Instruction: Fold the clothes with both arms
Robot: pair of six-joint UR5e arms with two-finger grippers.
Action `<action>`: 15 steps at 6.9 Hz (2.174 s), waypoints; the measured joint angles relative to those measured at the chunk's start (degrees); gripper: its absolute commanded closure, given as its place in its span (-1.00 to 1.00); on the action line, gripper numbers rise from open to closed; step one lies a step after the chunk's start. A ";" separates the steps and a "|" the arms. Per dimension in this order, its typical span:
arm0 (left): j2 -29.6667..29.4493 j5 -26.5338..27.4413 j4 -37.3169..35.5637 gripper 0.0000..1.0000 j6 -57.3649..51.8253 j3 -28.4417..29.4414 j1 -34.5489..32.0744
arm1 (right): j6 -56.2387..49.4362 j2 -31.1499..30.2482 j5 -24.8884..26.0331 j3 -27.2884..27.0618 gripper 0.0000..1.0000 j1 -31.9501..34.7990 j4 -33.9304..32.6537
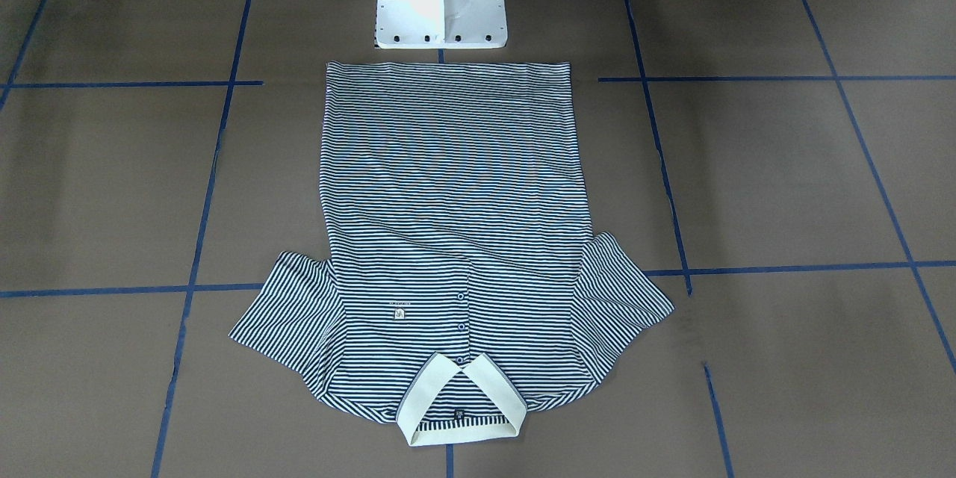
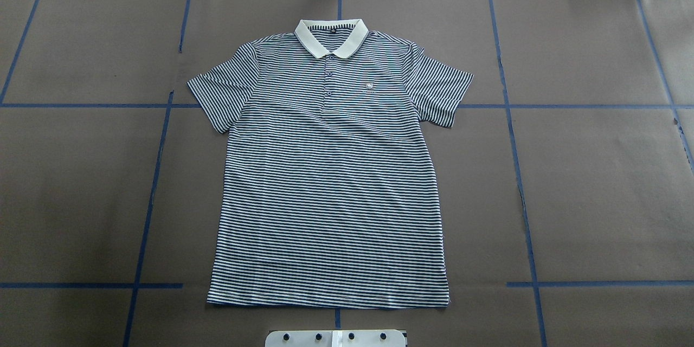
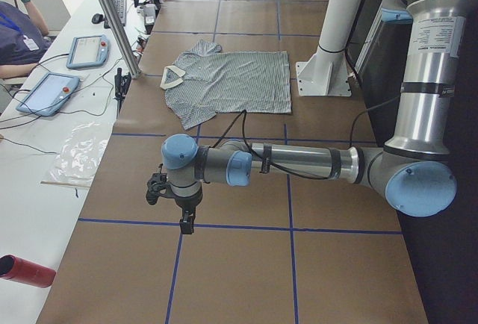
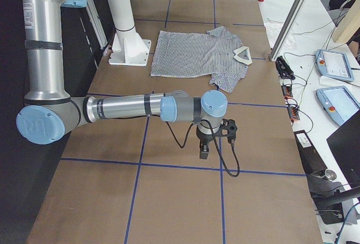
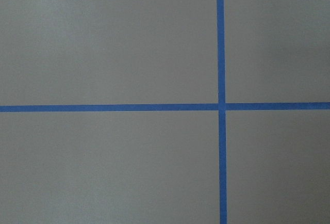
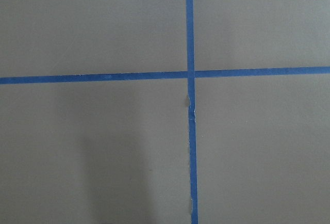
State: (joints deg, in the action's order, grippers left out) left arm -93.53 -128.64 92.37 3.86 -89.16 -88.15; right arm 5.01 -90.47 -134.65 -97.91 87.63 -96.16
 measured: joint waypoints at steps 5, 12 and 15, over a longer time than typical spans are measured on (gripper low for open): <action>-2.70 -0.09 -0.22 -1.00 0.31 -2.41 0.32 | 2.67 1.73 -0.80 0.05 -1.00 -3.63 6.30; -12.22 -4.08 12.17 -1.00 13.13 -4.02 12.01 | 43.02 31.49 10.20 25.00 -1.00 -27.22 32.88; -13.60 -3.93 12.45 -1.00 17.06 -2.66 13.95 | 47.37 40.46 15.62 34.15 -0.98 -33.78 35.95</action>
State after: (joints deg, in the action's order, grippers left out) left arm -107.13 -132.56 104.82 20.92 -91.82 -74.21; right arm 52.38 -50.01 -119.03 -63.75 53.85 -60.20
